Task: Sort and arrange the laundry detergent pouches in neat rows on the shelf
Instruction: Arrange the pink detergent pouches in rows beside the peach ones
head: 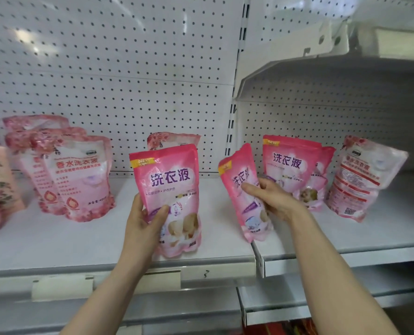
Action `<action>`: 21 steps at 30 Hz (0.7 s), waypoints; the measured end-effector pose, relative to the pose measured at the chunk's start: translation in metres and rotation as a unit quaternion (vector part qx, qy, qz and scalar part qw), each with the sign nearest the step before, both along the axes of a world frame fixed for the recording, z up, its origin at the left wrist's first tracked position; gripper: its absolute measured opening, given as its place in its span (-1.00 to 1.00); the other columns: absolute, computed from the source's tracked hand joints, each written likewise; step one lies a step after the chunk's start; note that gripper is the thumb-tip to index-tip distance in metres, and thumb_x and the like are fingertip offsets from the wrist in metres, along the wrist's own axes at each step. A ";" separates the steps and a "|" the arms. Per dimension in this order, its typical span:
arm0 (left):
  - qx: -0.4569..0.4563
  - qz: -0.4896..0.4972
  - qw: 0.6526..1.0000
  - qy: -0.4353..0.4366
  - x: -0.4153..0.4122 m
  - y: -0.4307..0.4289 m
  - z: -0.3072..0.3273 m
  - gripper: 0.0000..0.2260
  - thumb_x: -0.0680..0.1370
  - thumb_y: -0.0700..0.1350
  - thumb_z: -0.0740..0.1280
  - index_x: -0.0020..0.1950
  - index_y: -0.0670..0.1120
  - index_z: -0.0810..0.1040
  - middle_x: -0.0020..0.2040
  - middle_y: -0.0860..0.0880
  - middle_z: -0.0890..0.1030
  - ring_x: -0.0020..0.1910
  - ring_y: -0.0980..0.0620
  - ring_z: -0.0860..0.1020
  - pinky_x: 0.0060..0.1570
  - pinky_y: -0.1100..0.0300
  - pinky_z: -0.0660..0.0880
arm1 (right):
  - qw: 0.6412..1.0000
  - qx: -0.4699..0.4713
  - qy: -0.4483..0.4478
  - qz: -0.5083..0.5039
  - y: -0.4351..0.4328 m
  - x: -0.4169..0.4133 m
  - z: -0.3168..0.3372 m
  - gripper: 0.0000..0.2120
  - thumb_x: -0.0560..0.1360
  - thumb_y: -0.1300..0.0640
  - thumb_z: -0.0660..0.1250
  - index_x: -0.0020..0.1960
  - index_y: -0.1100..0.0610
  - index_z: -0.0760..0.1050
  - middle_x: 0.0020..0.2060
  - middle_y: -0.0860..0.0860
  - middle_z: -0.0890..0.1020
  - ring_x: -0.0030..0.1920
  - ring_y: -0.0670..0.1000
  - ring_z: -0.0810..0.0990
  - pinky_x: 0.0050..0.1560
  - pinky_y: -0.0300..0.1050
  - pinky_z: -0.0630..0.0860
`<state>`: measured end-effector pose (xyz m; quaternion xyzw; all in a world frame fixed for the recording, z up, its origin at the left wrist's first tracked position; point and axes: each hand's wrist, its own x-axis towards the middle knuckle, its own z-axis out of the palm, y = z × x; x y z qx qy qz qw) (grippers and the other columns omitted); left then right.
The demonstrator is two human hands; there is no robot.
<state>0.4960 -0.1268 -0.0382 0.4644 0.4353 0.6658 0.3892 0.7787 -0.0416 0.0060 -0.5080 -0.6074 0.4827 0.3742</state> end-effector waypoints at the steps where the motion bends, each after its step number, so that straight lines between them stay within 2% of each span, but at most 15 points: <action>1: 0.002 0.005 1.000 -0.004 -0.002 -0.001 0.000 -0.65 0.54 -0.33 0.32 0.17 0.10 0.49 0.07 -0.05 0.67 0.05 -0.11 0.64 0.05 -0.09 0.59 | 1.000 0.000 -0.017 0.001 0.001 -0.003 0.000 -0.32 0.24 -0.17 0.58 0.21 0.19 0.53 0.03 0.13 0.72 0.06 0.20 0.69 0.20 0.24 0.55; 5: 0.008 0.013 0.999 -0.040 -0.010 -0.008 0.001 -0.65 0.56 -0.34 0.29 0.28 -0.03 0.44 0.08 -0.08 0.66 0.02 -0.05 0.66 -0.12 0.13 0.62 | 0.997 0.002 -0.073 0.012 0.005 -0.009 0.001 -0.29 0.19 -0.33 0.56 0.16 0.09 0.57 -0.02 0.07 0.74 -0.01 0.13 0.72 0.15 0.20 0.59; 7: 0.011 0.019 0.998 -0.057 -0.016 -0.012 0.001 -0.62 0.56 -0.35 0.27 0.34 -0.06 0.40 0.09 -0.07 0.66 -0.01 -0.01 0.67 -0.17 0.19 0.61 | 0.997 0.026 -0.076 -0.019 0.004 -0.018 0.006 -0.41 0.24 -0.27 0.54 0.12 0.06 0.56 -0.10 0.05 0.74 -0.10 0.09 0.74 0.06 0.15 0.64; 10: 0.014 0.032 0.997 -0.062 -0.027 -0.016 0.002 -0.60 0.56 -0.34 0.27 0.37 -0.06 0.38 0.13 -0.08 0.65 0.04 -0.05 0.66 -0.11 0.14 0.62 | 0.995 0.062 -0.028 -0.068 0.001 -0.039 0.012 -0.60 0.36 -0.07 0.52 0.12 0.04 0.55 -0.13 0.03 0.74 -0.20 0.05 0.74 -0.03 0.10 0.66; 13: 0.013 0.041 0.996 -0.076 -0.043 -0.023 0.004 -0.63 0.57 -0.34 0.27 0.33 -0.06 0.40 0.14 -0.11 0.64 0.11 -0.14 0.63 0.03 -0.03 0.60 | 0.990 0.094 0.032 -0.102 -0.006 -0.065 0.016 -0.57 0.36 -0.06 0.55 0.17 0.03 0.55 -0.03 0.03 0.73 -0.15 0.05 0.74 -0.01 0.14 0.66; 16: 0.017 0.040 0.996 -0.081 -0.064 -0.036 0.008 -0.64 0.57 -0.35 0.26 0.27 0.02 0.44 0.15 -0.11 0.64 0.10 -0.15 0.63 0.06 -0.09 0.59 | 0.984 0.118 0.069 -0.112 -0.023 -0.097 0.020 -0.49 0.31 -0.14 0.57 0.18 0.00 0.56 0.08 0.02 0.70 -0.04 0.07 0.73 0.05 0.19 0.63; 17: 0.019 0.037 0.996 -0.081 -0.072 -0.041 0.010 -0.63 0.57 -0.36 0.26 0.27 0.03 0.43 0.15 -0.11 0.64 0.09 -0.13 0.64 0.03 -0.07 0.60 | 0.983 0.123 0.082 -0.107 -0.030 -0.109 0.019 -0.51 0.32 -0.13 0.58 0.17 0.00 0.56 0.08 0.01 0.71 -0.03 0.08 0.73 0.04 0.20 0.63; 19: 0.025 0.036 0.995 -0.085 -0.092 -0.051 0.012 -0.60 0.56 -0.38 0.25 0.33 -0.02 0.40 0.14 -0.10 0.65 0.05 -0.11 0.65 -0.04 0.00 0.62 | 0.981 0.124 0.121 -0.090 -0.048 -0.137 0.017 -0.67 0.38 0.06 0.56 0.10 0.03 0.58 -0.02 0.04 0.73 -0.10 0.08 0.74 -0.04 0.13 0.67; 21: 0.026 0.044 0.995 -0.086 -0.118 -0.061 0.012 -0.60 0.56 -0.38 0.25 0.34 -0.07 0.38 0.12 -0.12 0.65 0.01 -0.07 0.67 -0.12 0.08 0.63 | 0.979 0.133 0.130 -0.088 -0.065 -0.167 0.012 -0.74 0.39 0.19 0.55 0.04 0.05 0.60 -0.09 0.05 0.74 -0.11 0.09 0.74 -0.03 0.13 0.67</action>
